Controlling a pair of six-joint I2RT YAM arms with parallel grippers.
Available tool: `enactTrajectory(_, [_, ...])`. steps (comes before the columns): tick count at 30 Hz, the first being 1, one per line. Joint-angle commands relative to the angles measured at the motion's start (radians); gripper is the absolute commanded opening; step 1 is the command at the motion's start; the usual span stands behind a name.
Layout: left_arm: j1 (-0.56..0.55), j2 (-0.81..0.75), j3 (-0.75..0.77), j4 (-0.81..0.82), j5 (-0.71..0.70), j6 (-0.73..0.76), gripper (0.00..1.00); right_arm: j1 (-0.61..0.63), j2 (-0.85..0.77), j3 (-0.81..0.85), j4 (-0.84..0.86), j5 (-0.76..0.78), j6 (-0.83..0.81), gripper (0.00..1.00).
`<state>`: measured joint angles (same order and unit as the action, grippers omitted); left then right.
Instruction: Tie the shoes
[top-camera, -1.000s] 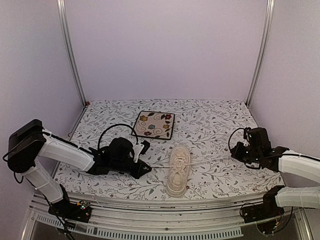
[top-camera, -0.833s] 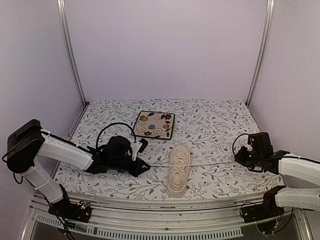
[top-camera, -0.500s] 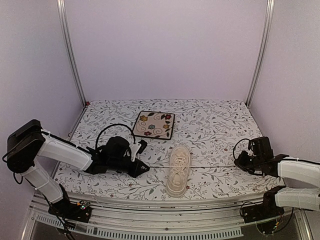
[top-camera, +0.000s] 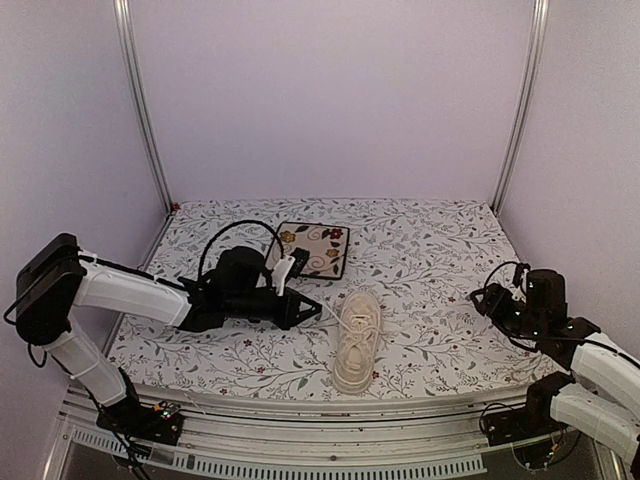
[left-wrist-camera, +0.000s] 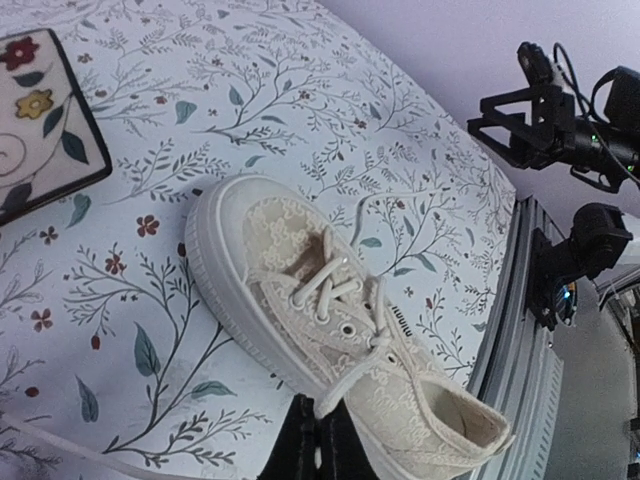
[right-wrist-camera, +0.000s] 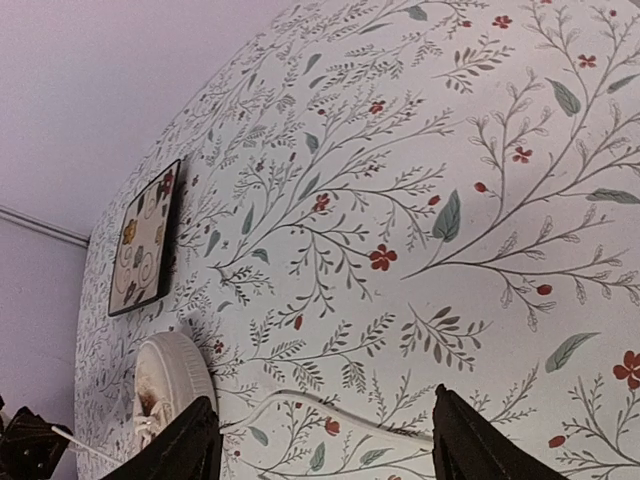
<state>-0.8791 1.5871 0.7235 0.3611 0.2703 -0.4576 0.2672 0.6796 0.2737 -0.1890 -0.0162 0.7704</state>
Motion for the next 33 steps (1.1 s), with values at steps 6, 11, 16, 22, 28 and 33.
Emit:
enactTrajectory(6, [-0.016, 0.066, 0.073, 0.083, 0.038, -0.018, 0.00, 0.174, 0.195, 0.103, 0.206, -0.331, -0.234, 0.69])
enactTrajectory(11, [-0.024, 0.068, 0.074, 0.105, 0.044, -0.040, 0.00, 0.356, 0.505, 0.262, 0.073, -0.128, -0.291, 0.67])
enactTrajectory(16, [-0.057, 0.083, 0.090, 0.131, 0.040, -0.056, 0.00, 0.395, 0.608, 0.342, -0.057, 0.056, -0.185, 0.65])
enactTrajectory(22, [-0.127, 0.129, 0.144, 0.146, 0.034, -0.072, 0.00, 0.404, 0.589, 0.306, -0.031, 0.064, 0.054, 0.63])
enactTrajectory(28, [-0.185, 0.173, 0.195, 0.161, 0.034, -0.080, 0.00, 0.403, 0.603, 0.250, -0.013, 0.095, 0.197, 0.61])
enactTrajectory(33, [-0.189, 0.154, 0.173, 0.166, 0.033, -0.085, 0.00, 0.403, 0.661, 0.245, 0.050, 0.088, 0.223, 0.64])
